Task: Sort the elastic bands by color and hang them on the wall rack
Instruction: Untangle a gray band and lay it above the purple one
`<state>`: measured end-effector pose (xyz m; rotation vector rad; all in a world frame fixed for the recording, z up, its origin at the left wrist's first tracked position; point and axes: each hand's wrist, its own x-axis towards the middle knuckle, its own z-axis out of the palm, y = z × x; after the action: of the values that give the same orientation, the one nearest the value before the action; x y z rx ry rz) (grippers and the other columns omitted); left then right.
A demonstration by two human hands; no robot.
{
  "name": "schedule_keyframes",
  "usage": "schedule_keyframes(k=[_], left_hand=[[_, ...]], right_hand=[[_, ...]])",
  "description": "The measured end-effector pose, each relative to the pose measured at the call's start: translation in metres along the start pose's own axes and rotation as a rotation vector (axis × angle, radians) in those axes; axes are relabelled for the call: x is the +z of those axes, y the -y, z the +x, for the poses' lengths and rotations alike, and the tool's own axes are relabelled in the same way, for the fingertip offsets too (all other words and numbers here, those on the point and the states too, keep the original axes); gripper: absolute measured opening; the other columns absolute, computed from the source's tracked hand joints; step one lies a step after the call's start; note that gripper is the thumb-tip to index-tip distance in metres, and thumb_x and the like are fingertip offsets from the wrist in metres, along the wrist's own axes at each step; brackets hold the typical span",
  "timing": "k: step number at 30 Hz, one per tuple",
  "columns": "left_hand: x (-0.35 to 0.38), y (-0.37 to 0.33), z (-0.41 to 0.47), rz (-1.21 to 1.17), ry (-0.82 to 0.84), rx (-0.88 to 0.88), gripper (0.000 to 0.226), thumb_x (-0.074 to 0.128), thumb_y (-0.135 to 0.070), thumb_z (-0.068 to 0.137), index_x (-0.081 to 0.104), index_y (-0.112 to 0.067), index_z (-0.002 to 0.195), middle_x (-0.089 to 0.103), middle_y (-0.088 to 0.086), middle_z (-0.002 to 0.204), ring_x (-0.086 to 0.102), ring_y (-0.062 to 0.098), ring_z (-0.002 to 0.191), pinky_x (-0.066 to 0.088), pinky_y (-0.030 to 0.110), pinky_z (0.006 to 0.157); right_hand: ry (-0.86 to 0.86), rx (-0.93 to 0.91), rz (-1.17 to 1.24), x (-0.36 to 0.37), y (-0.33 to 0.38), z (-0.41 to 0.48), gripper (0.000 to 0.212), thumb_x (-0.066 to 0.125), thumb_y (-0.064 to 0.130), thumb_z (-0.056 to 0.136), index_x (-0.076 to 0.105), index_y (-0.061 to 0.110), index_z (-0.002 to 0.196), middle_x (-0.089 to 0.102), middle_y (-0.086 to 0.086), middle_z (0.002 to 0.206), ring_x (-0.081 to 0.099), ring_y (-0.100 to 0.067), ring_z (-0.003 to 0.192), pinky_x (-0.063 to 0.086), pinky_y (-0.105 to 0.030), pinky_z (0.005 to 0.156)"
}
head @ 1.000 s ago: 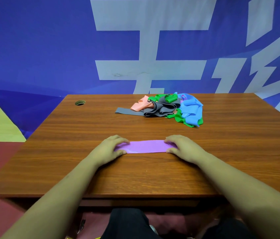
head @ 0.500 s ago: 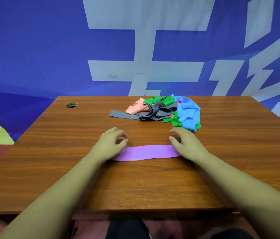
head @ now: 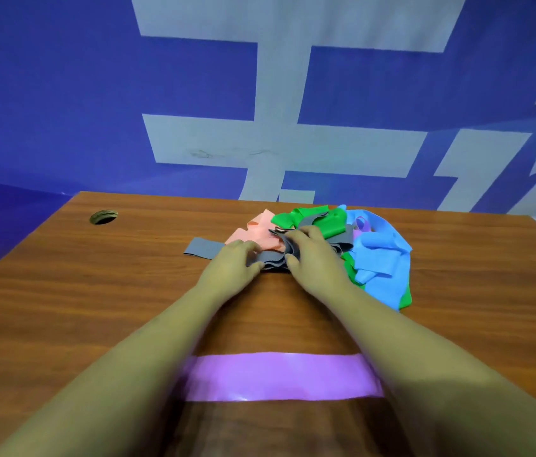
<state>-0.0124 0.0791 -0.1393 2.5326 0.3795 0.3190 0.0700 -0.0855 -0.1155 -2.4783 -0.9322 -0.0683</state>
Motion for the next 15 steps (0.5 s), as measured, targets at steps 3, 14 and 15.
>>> schedule_keyframes(k=[3,14,15], left_hand=[[0.008,0.008,0.004,-0.005,-0.049,0.049,0.025,0.066,-0.029,0.089,0.068,-0.019,0.112,0.068,0.002,0.105,0.060,0.019,0.097,0.045,0.030,0.083],[-0.036,-0.025,-0.019,-0.249,-0.182,0.157,0.016,0.064,-0.019,0.091,0.057,-0.024,0.077,0.059,-0.002,0.084,0.053,0.008,0.079,0.037,0.021,0.067],[-0.044,-0.031,-0.022,-0.278,-0.193,0.152,0.016,0.063,-0.019,0.092,0.057,-0.021,0.078,0.061,-0.003,0.083,0.054,0.007,0.077,0.038,0.022,0.066]], right_hand=[[-0.032,-0.029,-0.015,0.011,-0.007,0.009,0.033,0.057,0.030,0.092,0.062,0.023,0.123,0.055,0.000,0.121,0.050,-0.022,0.116,0.045,-0.038,0.098],[-0.196,0.066,0.452,-0.038,0.011,-0.015,0.014,0.073,0.023,0.083,0.070,0.017,0.095,0.067,0.006,0.092,0.060,-0.008,0.084,0.044,-0.017,0.073],[-0.198,0.077,0.494,-0.044,0.012,-0.019,0.012,0.074,0.020,0.083,0.070,0.016,0.093,0.068,0.006,0.090,0.060,-0.006,0.081,0.044,-0.012,0.071]])
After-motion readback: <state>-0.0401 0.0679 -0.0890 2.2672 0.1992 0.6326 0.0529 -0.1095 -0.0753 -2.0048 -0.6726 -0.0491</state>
